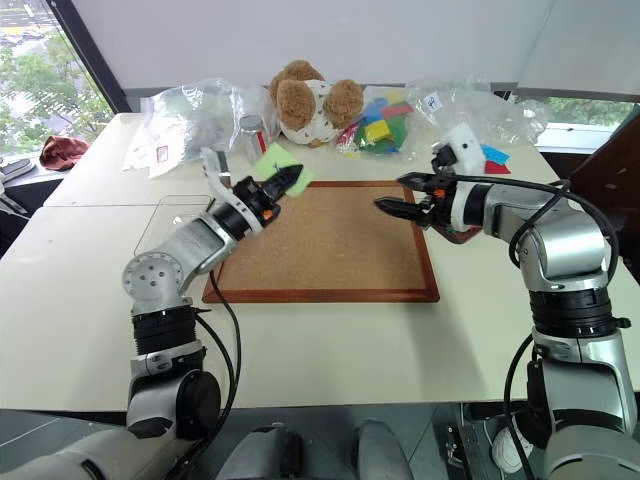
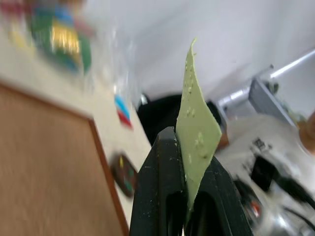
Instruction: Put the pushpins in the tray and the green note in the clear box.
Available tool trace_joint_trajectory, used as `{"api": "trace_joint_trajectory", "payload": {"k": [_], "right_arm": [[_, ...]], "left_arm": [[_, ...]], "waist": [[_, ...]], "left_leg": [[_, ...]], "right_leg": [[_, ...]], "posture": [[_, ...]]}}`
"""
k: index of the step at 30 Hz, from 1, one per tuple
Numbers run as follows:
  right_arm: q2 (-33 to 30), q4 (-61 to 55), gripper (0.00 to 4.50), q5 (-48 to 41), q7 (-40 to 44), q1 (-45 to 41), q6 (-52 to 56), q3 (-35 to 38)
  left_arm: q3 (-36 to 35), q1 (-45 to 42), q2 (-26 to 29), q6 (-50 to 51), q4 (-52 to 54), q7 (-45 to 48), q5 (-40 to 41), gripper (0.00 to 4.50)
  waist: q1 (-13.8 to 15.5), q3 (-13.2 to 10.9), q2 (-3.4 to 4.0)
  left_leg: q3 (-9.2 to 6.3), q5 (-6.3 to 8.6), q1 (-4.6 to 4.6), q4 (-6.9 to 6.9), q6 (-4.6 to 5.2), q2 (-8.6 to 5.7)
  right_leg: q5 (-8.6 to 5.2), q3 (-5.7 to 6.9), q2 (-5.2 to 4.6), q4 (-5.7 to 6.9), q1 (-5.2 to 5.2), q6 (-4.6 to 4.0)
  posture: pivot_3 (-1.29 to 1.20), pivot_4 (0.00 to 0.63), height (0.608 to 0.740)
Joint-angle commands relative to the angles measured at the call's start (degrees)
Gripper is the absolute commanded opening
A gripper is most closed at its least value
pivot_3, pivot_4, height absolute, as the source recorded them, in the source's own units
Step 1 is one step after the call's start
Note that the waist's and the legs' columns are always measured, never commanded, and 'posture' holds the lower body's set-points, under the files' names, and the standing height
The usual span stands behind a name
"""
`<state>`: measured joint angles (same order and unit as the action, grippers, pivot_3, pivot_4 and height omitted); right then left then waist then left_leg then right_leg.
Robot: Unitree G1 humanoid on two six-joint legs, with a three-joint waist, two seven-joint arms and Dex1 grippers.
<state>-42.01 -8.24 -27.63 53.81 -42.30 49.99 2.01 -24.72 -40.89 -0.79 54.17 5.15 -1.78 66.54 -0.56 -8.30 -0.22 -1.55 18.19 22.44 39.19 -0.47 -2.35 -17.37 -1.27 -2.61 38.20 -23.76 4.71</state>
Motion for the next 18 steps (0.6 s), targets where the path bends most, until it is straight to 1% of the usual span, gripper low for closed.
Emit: {"api": "trace_joint_trajectory", "payload": {"k": [1,2,4,8,10,13,18], "right_arm": [[-1.52,-8.96,3.42,-5.66,7.51,-0.02,-2.28,-0.86],[-1.53,-9.73,3.42,-6.31,8.27,-0.01,-2.27,-1.2],[-1.77,-9.98,3.42,-5.84,9.36,0.05,-3.27,-2.7],[-1.92,-10.02,3.42,-3.88,10.62,1.25,-6.57,-5.68],[-1.78,-10.29,3.42,-3.7,10.82,1.61,-7.38,-6.52],[-1.18,-9.81,3.42,-3.29,10.01,1.47,-7.83,-7.18],[-0.59,-10.29,3.42,-2.89,7.95,1.84,-7.7,-7.35]], "left_arm": [[-1.31,1.4,2.17,-3.89,8.01,-5.99,-0.5,0.0],[-1.47,2.06,2.81,-4.66,9.35,-7.8,-1.01,0.0],[-0.88,3.93,5.79,-5.29,11.97,-10.37,-3.89,0.0],[0.6,8.13,15.51,-4.83,14.23,-9.52,-10.59,0.0],[-0.23,9.31,18.79,-4.9,12.9,-10.18,-12.28,0.0],[-0.57,10.16,22.03,-5.03,10.58,-10.13,-14.71,0.0],[-1.08,8.98,26.0,-5.42,1.68,-9.19,-19.52,0.0]], "waist": [[-0.01,-0.01,-0.01],[-0.02,-0.01,-0.01],[-0.03,-0.01,-0.01],[-0.12,-0.03,-0.05],[-0.09,-0.03,-0.05],[0.14,-0.04,-0.07],[0.17,-0.06,-0.11]], "left_leg": [[-0.01,0.0,0.01,-0.02,0.0,0.0],[-0.02,0.01,0.0,-0.05,0.0,0.0],[-0.04,0.01,0.0,-0.06,0.0,0.0],[-0.04,0.01,0.0,0.0,0.0,0.0],[-0.04,0.01,-0.02,-0.02,0.0,0.0],[-0.05,0.01,-0.02,-0.02,0.01,0.0],[-0.06,0.01,-0.01,-0.02,0.01,0.0]], "right_leg": [[0.0,0.01,0.0,-0.02,-0.02,0.0],[0.0,0.01,0.0,-0.02,-0.02,0.0],[0.0,0.02,0.0,-0.03,-0.02,0.0],[0.0,0.02,0.0,-0.01,0.0,0.0],[0.0,0.01,0.0,0.01,-0.01,0.0],[0.0,0.02,0.0,-0.02,0.0,-0.01],[0.0,0.04,-0.02,-0.04,0.0,-0.01]], "posture": [[0.0,0.15,0.74],[0.0,0.15,0.74],[0.0,0.15,0.74],[0.0,0.15,0.74],[0.0,0.15,0.74],[0.0,0.15,0.74],[0.0,0.15,0.74]]}}
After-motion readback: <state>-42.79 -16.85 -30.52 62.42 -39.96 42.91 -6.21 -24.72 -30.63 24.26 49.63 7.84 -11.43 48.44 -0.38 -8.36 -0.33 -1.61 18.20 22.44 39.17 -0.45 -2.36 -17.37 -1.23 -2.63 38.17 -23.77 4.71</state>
